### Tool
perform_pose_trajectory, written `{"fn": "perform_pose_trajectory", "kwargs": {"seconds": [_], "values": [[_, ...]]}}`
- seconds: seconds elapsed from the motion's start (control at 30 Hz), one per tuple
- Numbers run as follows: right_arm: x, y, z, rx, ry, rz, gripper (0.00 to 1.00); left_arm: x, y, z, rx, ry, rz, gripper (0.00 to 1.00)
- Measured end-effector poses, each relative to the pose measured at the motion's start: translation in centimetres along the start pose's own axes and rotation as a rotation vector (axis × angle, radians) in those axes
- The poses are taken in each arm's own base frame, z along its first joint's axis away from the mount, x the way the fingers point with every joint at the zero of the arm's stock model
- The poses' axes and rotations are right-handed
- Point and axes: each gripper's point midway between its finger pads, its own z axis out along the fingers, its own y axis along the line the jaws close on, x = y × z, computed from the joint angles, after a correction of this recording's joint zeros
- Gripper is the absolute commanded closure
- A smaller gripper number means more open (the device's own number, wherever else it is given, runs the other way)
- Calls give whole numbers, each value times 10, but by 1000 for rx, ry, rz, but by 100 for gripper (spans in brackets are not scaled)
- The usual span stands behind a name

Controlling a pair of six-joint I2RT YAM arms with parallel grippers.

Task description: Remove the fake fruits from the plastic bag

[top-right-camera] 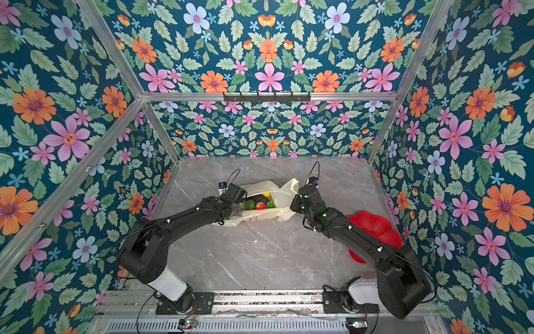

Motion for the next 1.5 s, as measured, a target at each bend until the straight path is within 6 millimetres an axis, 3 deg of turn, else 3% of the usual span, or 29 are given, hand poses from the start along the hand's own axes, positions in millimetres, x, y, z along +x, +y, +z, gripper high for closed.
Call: {"fn": "perform_pose_trajectory", "kwargs": {"seconds": [0.13, 0.3, 0.37, 0.43, 0.47, 0.53, 0.6, 0.8, 0.93, 1.03, 1.13, 1.33, 1.43, 1.5], "values": [[0, -6, 8, -17, 24, 26, 100, -11, 8, -11, 59, -33, -12, 95], [4, 9, 11, -78, 61, 27, 100, -18, -17, -24, 178, -53, 25, 100], [4, 18, 8, -91, 68, 9, 81, -19, -24, -29, 203, -60, 50, 100], [1, 30, 4, -103, 71, -21, 49, -22, -29, -34, 227, -72, 53, 100], [-1, 33, 1, -100, 65, -37, 39, -23, -30, -36, 233, -77, 56, 100], [-6, 34, -7, -70, 51, -72, 25, -27, -31, -42, 242, -92, 69, 100], [-14, 28, -18, -22, 32, -101, 18, -31, -31, -46, 246, -105, 68, 100], [-41, 19, -61, 124, -32, -211, 14, -35, -32, -56, 254, -137, 92, 100], [-53, 44, -93, 153, -69, -327, 16, -34, -34, -58, 255, -141, 119, 100], [-54, 71, -106, 141, -75, -413, 18, -33, -36, -59, 254, -145, 128, 100], [-50, 87, -95, 145, -37, -466, 21, -31, -37, -59, 253, -148, 137, 100], [-35, 104, -46, 194, 77, -530, 19, -24, -36, -61, 256, -155, 160, 100], [-24, 103, -13, 244, 130, -557, 18, -17, -32, -58, 256, -154, 164, 100], [-8, 92, 7, 288, 185, -579, 18, -13, -31, -56, 261, -156, 164, 100]]}}
